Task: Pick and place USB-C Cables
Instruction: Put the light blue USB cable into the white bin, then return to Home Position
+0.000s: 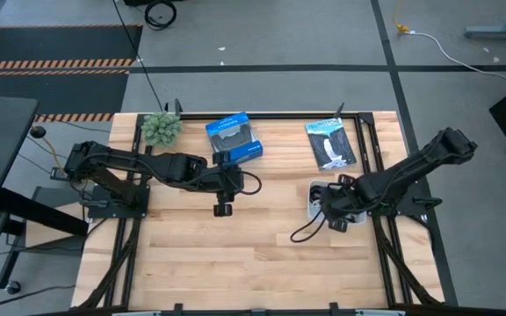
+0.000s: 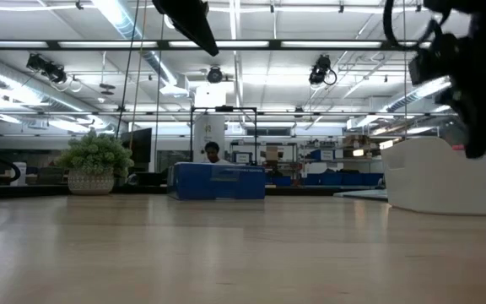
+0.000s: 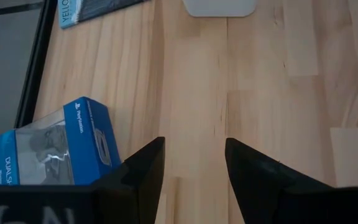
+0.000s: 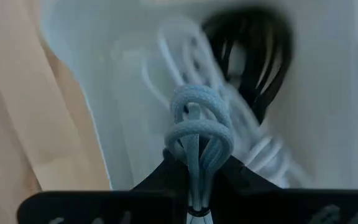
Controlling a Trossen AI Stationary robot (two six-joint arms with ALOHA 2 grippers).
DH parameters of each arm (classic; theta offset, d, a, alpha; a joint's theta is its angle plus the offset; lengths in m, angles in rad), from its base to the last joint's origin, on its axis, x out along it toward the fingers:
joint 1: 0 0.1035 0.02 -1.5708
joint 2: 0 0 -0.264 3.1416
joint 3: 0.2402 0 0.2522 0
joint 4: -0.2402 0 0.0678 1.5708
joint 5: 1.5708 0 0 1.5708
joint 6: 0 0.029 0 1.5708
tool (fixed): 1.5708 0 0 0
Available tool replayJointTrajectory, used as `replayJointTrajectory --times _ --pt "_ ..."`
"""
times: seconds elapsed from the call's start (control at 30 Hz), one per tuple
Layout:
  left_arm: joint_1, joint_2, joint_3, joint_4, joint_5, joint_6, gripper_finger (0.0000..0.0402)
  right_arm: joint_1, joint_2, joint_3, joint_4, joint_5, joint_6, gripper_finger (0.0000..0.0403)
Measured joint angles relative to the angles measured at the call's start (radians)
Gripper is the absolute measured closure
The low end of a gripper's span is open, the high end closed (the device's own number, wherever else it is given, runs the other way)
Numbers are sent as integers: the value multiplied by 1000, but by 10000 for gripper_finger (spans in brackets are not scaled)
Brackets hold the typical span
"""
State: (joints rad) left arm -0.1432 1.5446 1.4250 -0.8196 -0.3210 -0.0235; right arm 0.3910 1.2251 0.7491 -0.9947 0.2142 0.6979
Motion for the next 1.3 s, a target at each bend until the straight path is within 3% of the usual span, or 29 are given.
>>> replayJointTrajectory --times 0.13,0.4,0.67,0.87,1.13,1.3 --pt "0 0 0 1 0 0 225 -21 -1 -87 76 -67 22 364" --pt "0 0 0 1 3 -2 225 -55 -4 -157 157 -79 24 360" --pt "-3 0 0 0 28 -21 225 -56 0 -158 172 -99 6 308" --pt "-30 -56 0 1 30 -18 225 -56 3 -50 20 -143 10 258" --pt "-47 -196 1 -4 30 -24 225 -56 2 163 -176 -63 5 217" --pt "-57 -273 -12 -15 36 -17 225 -25 -47 230 -171 69 -42 206"
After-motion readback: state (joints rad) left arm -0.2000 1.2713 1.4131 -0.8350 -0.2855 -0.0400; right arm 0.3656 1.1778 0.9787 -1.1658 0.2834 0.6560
